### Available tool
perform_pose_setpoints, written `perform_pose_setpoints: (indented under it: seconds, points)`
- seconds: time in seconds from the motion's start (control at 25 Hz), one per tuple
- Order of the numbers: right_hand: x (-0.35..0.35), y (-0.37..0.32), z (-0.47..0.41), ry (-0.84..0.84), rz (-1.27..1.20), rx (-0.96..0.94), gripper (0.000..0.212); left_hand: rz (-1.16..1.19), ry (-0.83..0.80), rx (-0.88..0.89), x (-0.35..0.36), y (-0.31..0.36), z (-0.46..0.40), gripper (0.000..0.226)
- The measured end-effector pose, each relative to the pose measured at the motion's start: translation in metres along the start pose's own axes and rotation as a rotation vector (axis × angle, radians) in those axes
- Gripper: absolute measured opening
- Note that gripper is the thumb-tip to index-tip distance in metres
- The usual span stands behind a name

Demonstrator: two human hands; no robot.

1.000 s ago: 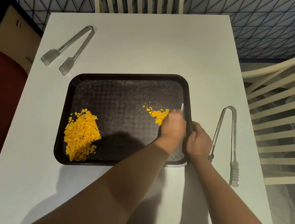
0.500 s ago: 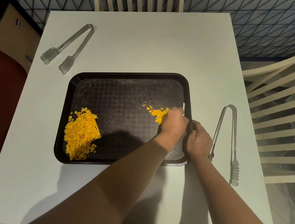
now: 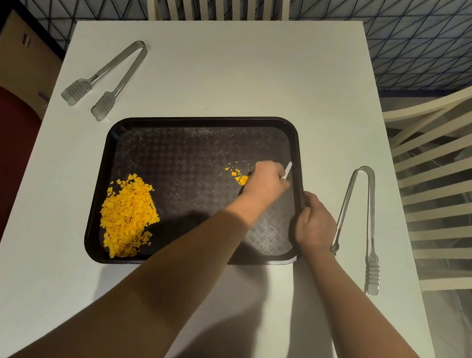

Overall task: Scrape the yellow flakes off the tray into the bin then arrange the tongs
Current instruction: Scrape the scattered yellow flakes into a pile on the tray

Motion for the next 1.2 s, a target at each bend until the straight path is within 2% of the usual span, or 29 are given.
perform_pose_setpoints:
  seconds: [0.12,0.2,0.4,0.48,0.6,0.84,0.96,1.12,1.2]
  points:
    - [0.001,0.001,0.000,-0.015,0.002,0.011,0.043,0.008,-0.109,-0.030,-0.005,-0.001,0.001,0.014]
    - [0.000,0.001,0.000,-0.018,-0.010,0.014,0.040,-0.014,-0.157,-0.048,-0.009,-0.002,0.001,0.007]
    - [-0.001,-0.001,0.001,-0.010,-0.013,-0.002,0.047,0.144,-0.024,-0.103,-0.013,-0.001,0.004,0.012]
    - [0.000,0.000,0.000,-0.012,-0.009,0.012,0.043,0.132,-0.059,-0.097,-0.010,0.001,0.004,0.018]
    - [0.000,0.002,-0.001,-0.017,-0.001,0.024,0.037,0.043,-0.174,-0.086,-0.009,-0.003,0.009,0.011]
    - [-0.001,-0.001,0.000,0.000,-0.003,-0.006,0.050,0.165,-0.100,-0.153,-0.007,-0.010,0.022,0.017]
    - [0.001,0.001,0.000,-0.001,0.002,-0.002,0.046,0.116,-0.124,-0.173,-0.007,-0.004,0.016,0.026]
    - [0.002,0.003,-0.001,-0.015,0.007,0.020,0.039,-0.002,-0.177,-0.138,-0.015,0.000,0.009,0.015]
    - [0.002,0.003,-0.001,-0.014,0.004,0.016,0.039,0.001,-0.166,-0.120,-0.016,0.003,0.008,0.023]
Point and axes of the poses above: each hand's wrist, its own z-axis away from the middle knuckle, its own x-axis out of the palm, y = z × x, the point moved 6 cm from there along -z, towards the middle knuckle, and after that the axes turned 4 degrees about -z, right-handed, at the moved point
